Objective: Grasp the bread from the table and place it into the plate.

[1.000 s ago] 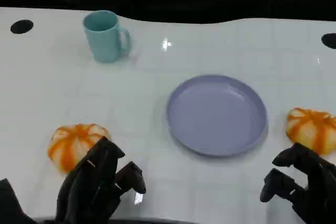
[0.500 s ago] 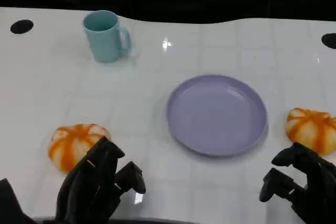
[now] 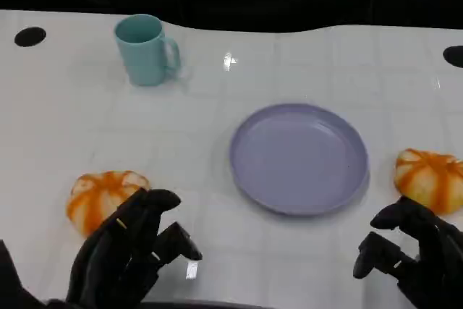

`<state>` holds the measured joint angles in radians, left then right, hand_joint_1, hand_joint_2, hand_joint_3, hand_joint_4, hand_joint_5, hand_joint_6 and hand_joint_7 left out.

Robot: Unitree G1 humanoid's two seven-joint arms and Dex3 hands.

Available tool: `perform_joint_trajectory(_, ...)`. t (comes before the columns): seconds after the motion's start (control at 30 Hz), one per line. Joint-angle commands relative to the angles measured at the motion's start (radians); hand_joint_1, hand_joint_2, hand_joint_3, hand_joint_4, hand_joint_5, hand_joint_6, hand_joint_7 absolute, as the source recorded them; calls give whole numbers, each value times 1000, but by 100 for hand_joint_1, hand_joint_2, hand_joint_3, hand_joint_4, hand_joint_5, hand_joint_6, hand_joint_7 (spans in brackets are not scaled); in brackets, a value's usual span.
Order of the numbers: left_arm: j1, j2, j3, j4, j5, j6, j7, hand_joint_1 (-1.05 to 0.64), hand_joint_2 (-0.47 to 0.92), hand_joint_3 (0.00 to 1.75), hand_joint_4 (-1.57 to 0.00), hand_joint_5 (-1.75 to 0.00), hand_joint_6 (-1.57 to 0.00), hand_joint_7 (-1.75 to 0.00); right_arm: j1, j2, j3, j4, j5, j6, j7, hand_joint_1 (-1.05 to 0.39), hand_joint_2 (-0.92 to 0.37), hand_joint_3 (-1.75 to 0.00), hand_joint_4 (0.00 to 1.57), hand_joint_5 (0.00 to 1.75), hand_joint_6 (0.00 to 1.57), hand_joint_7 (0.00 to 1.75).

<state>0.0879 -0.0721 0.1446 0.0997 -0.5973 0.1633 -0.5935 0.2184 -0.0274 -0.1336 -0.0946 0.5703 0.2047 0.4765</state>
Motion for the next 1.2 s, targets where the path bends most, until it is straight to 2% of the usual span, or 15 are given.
perform_joint_trajectory(0.03,7,57,-27,-80,105,-57,38,-43,92,8,-60,-74,-70,-6,-9,0,-2,9,-10,-17,-6,-53,-92,-17,72,156,79,107)
perform_joint_trajectory(0.07,11,76,-37,-101,141,-74,41,-40,92,7,-56,-69,-69,-3,-10,1,-1,13,-10,-18,-3,-53,-92,-17,72,156,79,107)
perform_joint_trajectory(0.2,29,154,-77,-183,312,-165,74,-39,91,1,-40,-69,-64,0,-11,1,2,10,-9,-12,-7,-52,-92,-17,72,155,79,107)
perform_joint_trajectory(0.4,63,295,-150,-357,761,-259,252,-33,91,1,-28,-66,-54,0,-10,3,4,12,-7,-22,0,-52,-92,-17,73,155,81,105)
perform_joint_trajectory(0.5,76,363,-177,-406,978,-300,329,-35,92,1,-23,-59,-47,0,-11,5,3,14,-2,-21,5,-52,-92,-17,74,155,82,105)
perform_joint_trajectory(0.57,82,381,-187,-417,1053,-316,369,-36,92,1,-29,-47,-46,0,-11,5,3,15,-2,-23,7,-52,-92,-17,73,155,82,104)
perform_joint_trajectory(0.67,95,432,-204,-485,1220,-293,382,-36,92,2,-23,-36,-39,0,-6,4,4,5,-8,-18,-3,-53,-92,-17,73,155,82,105)
perform_joint_trajectory(0.93,86,484,-241,-571,1504,-208,347,-37,83,0,-9,-20,-30,0,-1,3,5,-6,-4,-10,-7,-52,-92,-17,73,155,82,104)
perform_joint_trajectory(1.2,46,486,-278,-593,1657,-115,248,-29,81,0,-3,-11,-21,0,4,4,7,-13,-7,-10,-11,-52,-92,-18,73,156,81,105)
